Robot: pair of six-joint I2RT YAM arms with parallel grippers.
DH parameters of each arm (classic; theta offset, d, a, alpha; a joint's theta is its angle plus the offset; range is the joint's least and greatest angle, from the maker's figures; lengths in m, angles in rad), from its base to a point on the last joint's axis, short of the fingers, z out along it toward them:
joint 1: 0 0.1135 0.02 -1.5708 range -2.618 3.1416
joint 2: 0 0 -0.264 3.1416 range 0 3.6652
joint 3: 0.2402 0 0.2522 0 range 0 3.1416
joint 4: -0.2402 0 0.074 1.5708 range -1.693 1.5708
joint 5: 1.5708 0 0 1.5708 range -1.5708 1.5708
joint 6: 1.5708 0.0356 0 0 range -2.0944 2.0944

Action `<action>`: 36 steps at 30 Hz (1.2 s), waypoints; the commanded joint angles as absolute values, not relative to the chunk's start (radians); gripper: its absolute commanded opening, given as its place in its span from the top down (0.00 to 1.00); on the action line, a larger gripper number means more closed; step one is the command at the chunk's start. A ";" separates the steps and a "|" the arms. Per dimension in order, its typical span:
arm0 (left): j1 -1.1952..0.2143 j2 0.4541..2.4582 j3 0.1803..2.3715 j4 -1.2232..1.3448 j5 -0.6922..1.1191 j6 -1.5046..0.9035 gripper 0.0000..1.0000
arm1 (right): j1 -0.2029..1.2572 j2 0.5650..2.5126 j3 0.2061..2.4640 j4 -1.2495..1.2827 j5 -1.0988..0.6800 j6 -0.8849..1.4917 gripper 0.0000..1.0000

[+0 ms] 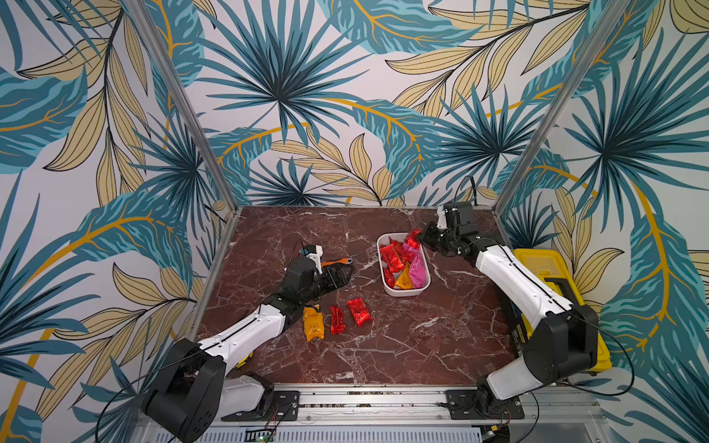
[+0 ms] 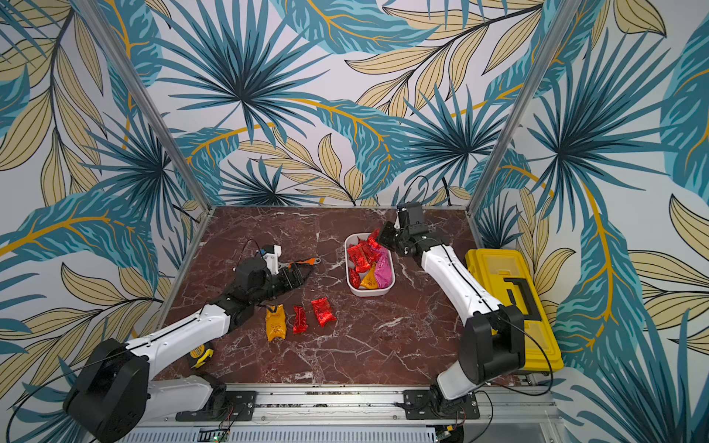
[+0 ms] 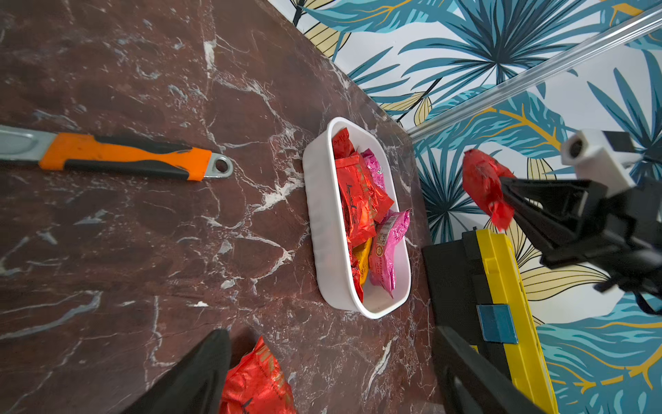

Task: Take the tea bags out of the storage box
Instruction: Pick up the tea bag from the storage box, then place the tea bag at the center of the board.

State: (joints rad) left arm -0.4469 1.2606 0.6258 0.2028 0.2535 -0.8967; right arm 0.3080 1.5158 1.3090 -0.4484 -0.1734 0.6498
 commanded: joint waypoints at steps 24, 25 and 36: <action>-0.437 1.025 0.545 -0.002 0.140 -1.002 0.09 | 1.072 1.665 0.934 -0.281 -0.108 0.863 0.93; -0.436 1.025 0.552 -0.007 0.149 -0.995 0.09 | 1.072 1.670 0.926 -0.275 -0.106 0.864 0.92; -0.513 1.121 0.756 -0.163 0.198 -0.835 0.05 | 1.063 1.452 0.887 -0.372 0.055 0.871 0.46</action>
